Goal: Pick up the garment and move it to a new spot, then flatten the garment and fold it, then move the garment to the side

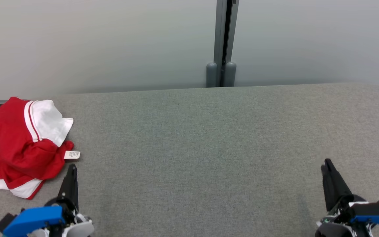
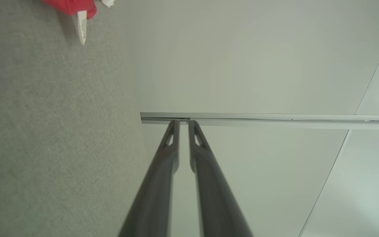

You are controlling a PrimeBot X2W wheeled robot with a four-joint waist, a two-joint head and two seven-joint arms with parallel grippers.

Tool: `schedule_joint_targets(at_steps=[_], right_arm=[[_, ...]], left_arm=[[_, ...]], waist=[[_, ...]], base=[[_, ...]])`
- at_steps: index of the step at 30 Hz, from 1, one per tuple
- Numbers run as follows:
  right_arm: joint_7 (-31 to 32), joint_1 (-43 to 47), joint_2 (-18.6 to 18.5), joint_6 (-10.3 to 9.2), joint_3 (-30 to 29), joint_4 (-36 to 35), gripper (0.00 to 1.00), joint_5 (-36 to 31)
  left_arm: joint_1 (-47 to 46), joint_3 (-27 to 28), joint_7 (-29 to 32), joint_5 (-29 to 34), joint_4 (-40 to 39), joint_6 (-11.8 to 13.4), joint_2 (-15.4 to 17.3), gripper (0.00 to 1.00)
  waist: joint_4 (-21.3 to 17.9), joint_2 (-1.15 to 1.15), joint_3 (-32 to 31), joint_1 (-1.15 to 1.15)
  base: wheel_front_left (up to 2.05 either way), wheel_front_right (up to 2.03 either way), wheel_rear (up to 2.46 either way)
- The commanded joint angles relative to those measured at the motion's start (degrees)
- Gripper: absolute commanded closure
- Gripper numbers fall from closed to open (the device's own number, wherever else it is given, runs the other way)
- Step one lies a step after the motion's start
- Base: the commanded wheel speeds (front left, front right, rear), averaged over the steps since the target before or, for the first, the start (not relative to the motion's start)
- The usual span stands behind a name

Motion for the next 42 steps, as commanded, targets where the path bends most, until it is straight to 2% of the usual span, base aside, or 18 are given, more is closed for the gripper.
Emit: schedule_joint_targets(at_steps=[1, 10, 18, 27, 42], right_arm=[[-0.04, -0.48, -0.08, 0.01, -0.03, -0.5, 0.0, -0.02], [-2.35, 0.07, -0.01, 0.0, 1.46, -0.7, 0.0, -1.39], [-4.51, -0.15, -0.07, 0.02, 2.75, -1.67, 0.0, -5.43], [-6.7, -0.48, -0.13, 0.04, 4.11, -2.75, 0.0, -15.07], [-9.91, -1.0, -0.22, 0.09, 5.8, -3.76, 0.0, -30.29]], left_arm=[[-0.6, -0.02, -0.05, 0.03, -0.56, -0.01, 0.1, 0.0], [0.01, -0.82, -2.35, 2.29, -1.31, -0.02, 0.01, 0.0], [-0.38, -1.16, -4.51, 7.86, -2.61, -0.03, 0.06, 0.0], [-0.75, -1.25, -6.72, 17.09, -3.89, 0.29, 0.11, 0.0], [-0.5, -3.57, -9.93, 35.76, -6.3, 2.86, 0.19, 0.0]], waist=[[0.0, 0.0, 0.0, 0.0], [0.17, 0.0, 0.09, 0.0], [0.39, 0.0, 0.15, 0.0], [0.67, 0.0, 0.17, 0.0], [1.19, 0.0, 0.15, 0.0]], base=[[0.0, 0.0, 0.0], [0.0, 0.0, 0.0], [0.0, 0.0, 0.0], [0.0, 0.0, 0.0], [0.0, 0.0, 0.0]])
